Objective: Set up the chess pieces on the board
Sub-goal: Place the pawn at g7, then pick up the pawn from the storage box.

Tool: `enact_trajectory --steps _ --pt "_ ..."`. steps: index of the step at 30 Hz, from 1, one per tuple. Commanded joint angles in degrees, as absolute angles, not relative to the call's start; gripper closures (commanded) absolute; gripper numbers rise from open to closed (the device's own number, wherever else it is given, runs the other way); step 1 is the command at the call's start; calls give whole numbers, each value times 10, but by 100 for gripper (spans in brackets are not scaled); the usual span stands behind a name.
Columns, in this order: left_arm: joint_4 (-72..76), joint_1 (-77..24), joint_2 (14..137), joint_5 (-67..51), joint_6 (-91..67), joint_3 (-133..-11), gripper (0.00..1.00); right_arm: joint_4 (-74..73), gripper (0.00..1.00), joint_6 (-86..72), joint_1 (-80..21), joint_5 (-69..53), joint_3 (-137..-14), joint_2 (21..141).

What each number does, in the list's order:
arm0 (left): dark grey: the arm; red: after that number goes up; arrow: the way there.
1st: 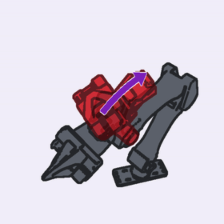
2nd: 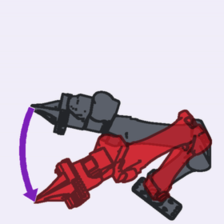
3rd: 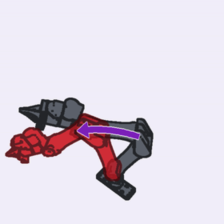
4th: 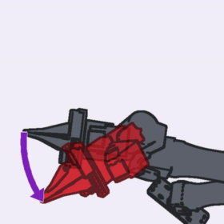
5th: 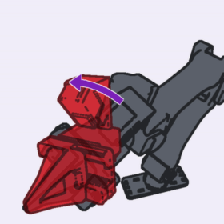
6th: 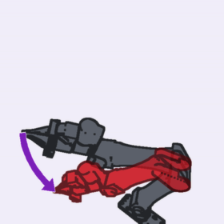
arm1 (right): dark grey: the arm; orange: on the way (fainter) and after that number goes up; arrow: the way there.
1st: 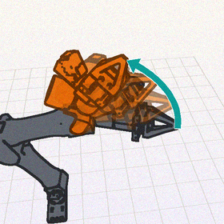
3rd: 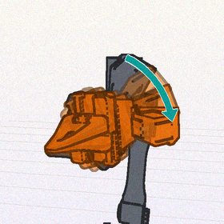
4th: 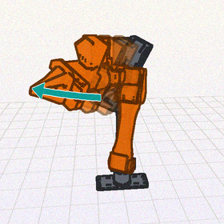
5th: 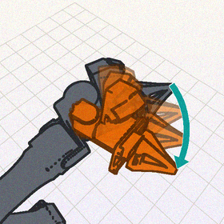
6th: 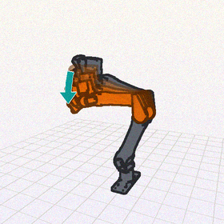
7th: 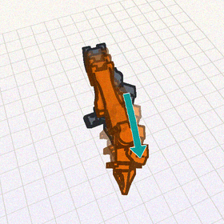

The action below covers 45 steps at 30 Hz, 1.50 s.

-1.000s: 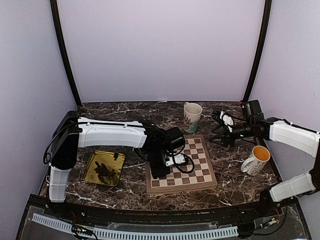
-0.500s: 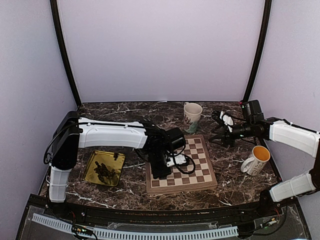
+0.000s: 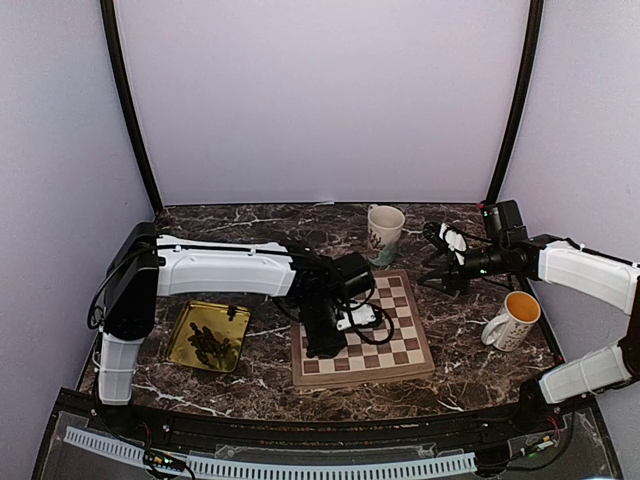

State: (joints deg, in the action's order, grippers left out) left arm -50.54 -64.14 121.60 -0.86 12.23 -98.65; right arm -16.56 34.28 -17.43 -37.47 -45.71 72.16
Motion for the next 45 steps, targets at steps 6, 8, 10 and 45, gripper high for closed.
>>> enact_trajectory --steps 6,8,10,45 --pt "-388 -629 1014 121 17 -855 58 -162 50 349 -169 -384 -456 723" --pt "-361 -610 975 166 -28 -803 57 -162 50 349 -169 -383 -456 721" --pt "-336 -587 936 204 -78 -750 57 -162 50 350 -170 -386 -456 721" --pt "-170 -379 914 158 -312 -485 68 -183 50 362 -169 -393 -466 734"
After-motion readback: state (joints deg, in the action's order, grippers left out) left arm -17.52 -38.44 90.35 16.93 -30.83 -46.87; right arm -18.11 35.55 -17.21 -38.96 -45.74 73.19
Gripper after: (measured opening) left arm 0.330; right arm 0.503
